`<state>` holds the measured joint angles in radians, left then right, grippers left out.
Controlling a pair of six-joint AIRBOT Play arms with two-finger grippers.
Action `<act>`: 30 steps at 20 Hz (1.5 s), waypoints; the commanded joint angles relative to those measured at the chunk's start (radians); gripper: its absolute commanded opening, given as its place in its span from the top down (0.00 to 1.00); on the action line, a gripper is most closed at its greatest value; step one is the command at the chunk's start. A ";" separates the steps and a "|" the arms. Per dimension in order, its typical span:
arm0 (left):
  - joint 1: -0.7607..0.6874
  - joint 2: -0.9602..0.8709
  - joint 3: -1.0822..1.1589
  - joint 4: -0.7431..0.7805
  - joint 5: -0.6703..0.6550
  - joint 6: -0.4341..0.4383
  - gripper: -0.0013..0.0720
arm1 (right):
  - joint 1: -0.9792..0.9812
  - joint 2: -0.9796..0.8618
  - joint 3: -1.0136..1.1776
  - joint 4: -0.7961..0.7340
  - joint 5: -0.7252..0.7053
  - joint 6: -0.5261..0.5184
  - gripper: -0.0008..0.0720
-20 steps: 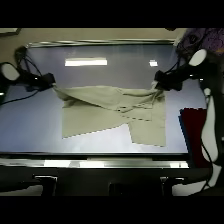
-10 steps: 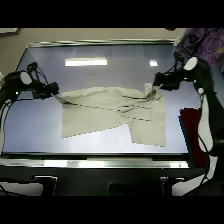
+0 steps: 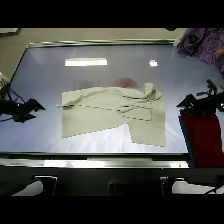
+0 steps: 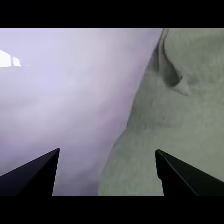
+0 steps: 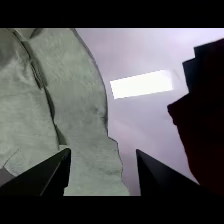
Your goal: Fold the clothes and pants, and hang the long-sleeved shirts on hangers.
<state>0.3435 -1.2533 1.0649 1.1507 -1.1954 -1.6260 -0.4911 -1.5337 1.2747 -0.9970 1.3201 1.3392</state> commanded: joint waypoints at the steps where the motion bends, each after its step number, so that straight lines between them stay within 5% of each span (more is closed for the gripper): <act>1: 0.054 0.073 -0.164 -0.182 0.014 0.086 0.05 | -0.027 0.006 -0.168 0.122 -0.095 -0.111 0.33; 12: 0.056 0.069 -0.166 -0.183 0.064 0.060 0.05 | 0.100 -0.156 -0.181 0.243 -0.187 -0.214 0.36; 15: 0.082 0.071 -0.176 -0.183 -0.013 0.056 0.05 | 0.114 -0.154 -0.181 0.232 -0.249 -0.227 0.88; 16: 0.095 0.074 -0.190 -0.183 -0.026 0.114 0.05 | 0.114 -0.148 -0.181 0.224 -0.254 -0.226 0.94; 25: 0.120 0.071 -0.483 -0.316 0.048 0.364 0.05 | 0.114 -0.043 -0.181 0.224 -0.178 -0.215 0.94; 30: 0.104 0.057 -0.531 -0.367 0.049 0.401 0.05 | 0.114 -0.032 -0.181 0.229 -0.145 -0.191 0.94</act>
<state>0.4576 -1.1896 0.5632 0.8204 -1.1515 -1.2617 -0.3775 -1.5742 1.0935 -0.7723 1.1496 1.1351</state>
